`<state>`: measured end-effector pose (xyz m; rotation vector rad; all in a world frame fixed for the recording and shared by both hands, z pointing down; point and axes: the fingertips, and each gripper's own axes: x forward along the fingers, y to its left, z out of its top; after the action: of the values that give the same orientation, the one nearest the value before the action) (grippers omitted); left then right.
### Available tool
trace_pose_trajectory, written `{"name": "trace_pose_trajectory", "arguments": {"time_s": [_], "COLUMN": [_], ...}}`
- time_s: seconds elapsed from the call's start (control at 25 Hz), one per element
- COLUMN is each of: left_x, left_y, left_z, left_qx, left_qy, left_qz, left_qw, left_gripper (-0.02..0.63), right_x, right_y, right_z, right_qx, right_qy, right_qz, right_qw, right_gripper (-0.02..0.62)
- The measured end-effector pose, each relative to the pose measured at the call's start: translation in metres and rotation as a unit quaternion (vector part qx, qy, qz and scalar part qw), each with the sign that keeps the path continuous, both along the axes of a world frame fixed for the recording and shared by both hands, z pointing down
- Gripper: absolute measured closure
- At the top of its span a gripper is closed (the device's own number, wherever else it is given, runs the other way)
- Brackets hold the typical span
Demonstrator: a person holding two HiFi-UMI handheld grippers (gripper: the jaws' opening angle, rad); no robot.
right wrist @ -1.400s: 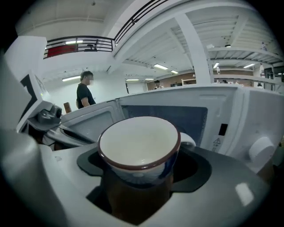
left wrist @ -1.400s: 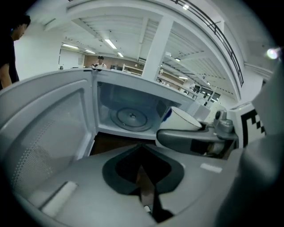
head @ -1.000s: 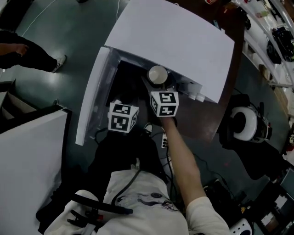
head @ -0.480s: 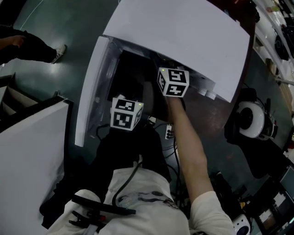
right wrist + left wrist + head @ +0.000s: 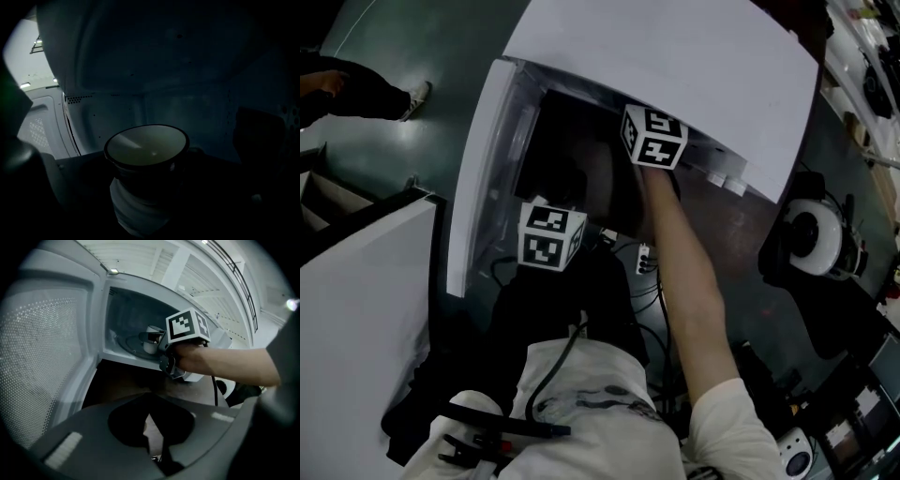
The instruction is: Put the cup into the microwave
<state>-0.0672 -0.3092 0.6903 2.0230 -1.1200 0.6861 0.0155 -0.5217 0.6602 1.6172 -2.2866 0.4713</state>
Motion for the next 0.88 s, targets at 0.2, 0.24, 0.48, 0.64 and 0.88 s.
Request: {"name": "trace_pose_trajectory", "arguments": {"time_s": [0.2, 0.24, 0.48, 0.64, 0.88], "left_x": [-0.001, -0.001, -0.003, -0.004, 0.006], "left_y": [0.0, 0.001, 0.004, 0.006, 0.003], "left_z": [-0.001, -0.002, -0.007, -0.009, -0.037], "left_qx": [0.001, 0.001, 0.009, 0.013, 0.055], "left_qy": [0.003, 0.004, 0.003, 0.0, 0.02], "left_qz": [-0.002, -0.001, 0.006, 0.007, 0.0], "left_qw": [1.0, 1.0, 0.9999, 0.9999, 0.9983], "left_gripper": [0.606, 0.606, 0.606, 0.606, 0.606], "right_x": [0.002, 0.002, -0.003, -0.007, -0.006], "right_y": [-0.001, 0.0, 0.018, 0.042, 0.123], "right_z": [0.001, 0.002, 0.004, -0.004, -0.025], "right_qx": [-0.012, -0.017, -0.02, -0.018, -0.026], "right_qy": [-0.001, -0.003, -0.011, -0.02, -0.01], "right_qz": [0.003, 0.002, -0.018, -0.023, -0.018], "right_qw": [1.0, 1.0, 1.0, 0.999, 0.999], "right_gripper": [0.184, 0.184, 0.178, 0.178, 0.236]}}
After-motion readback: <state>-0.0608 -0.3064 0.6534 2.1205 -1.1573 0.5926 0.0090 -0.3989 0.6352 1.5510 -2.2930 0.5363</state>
